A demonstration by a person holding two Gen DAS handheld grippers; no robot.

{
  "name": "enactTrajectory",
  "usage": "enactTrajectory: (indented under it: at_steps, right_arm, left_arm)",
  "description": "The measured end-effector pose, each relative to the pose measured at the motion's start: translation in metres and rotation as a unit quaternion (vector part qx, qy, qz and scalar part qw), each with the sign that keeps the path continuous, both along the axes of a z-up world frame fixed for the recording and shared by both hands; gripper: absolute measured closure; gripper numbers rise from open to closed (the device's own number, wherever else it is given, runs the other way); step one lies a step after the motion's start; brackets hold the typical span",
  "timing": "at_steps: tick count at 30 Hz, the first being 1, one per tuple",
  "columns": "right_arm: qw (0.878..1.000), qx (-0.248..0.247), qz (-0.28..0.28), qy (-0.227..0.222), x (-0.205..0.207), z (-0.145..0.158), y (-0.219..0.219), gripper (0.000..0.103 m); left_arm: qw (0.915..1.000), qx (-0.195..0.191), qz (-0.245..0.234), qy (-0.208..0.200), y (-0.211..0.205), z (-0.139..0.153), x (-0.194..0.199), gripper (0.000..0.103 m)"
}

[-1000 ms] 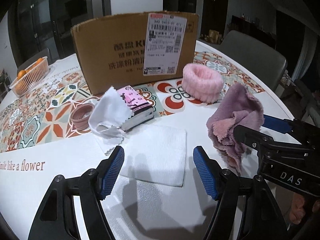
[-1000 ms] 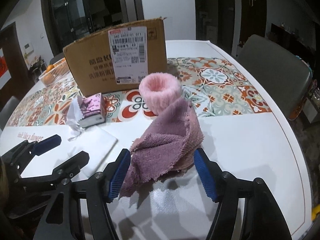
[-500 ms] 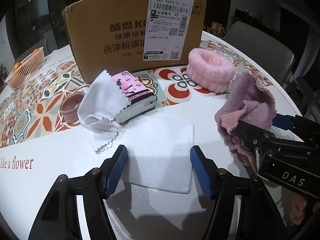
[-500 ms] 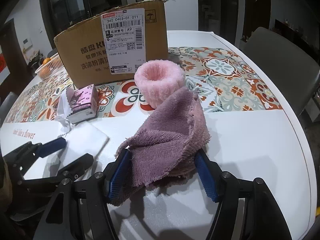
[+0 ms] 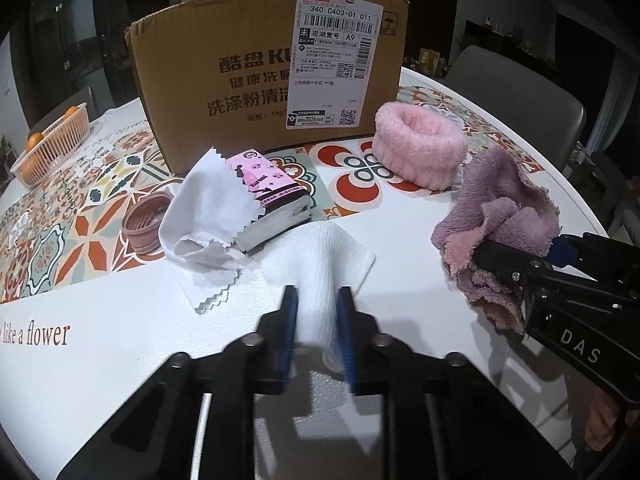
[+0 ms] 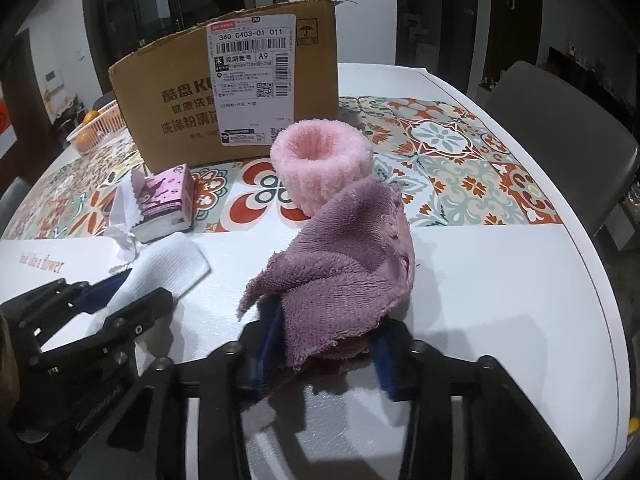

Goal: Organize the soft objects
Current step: 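Grasp the white cloth with the left tool while the right tool grasps the mauve towel, then lift the white cloth with the left tool while the right tool carries the towel over the box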

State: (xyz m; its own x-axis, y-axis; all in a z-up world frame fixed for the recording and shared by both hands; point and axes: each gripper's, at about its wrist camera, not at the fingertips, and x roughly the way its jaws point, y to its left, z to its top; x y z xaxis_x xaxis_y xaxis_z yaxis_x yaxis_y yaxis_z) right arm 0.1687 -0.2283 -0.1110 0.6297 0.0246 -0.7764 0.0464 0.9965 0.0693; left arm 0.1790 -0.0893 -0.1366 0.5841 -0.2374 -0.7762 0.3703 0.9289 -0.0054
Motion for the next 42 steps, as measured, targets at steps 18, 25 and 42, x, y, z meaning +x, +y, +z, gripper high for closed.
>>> enactTrajectory:
  at_steps: [18,25,42]
  right_arm:
    - [0.999,0.024,0.010,-0.031,-0.023,0.032,0.010,0.077]
    - [0.998,0.013,0.014,-0.060,-0.031,0.055,0.017,0.077]
    - [0.988,0.002,0.024,-0.153,-0.037,0.117,0.034,0.077]
  left_arm:
    - [0.9984,-0.031,-0.009,-0.046,0.009,0.043,-0.023,0.093]
    - [0.9965,-0.046,-0.006,-0.070,0.017,0.066,-0.028,0.093]
    - [0.9870,-0.068,0.014,-0.145,0.037,0.126,-0.032,0.093]
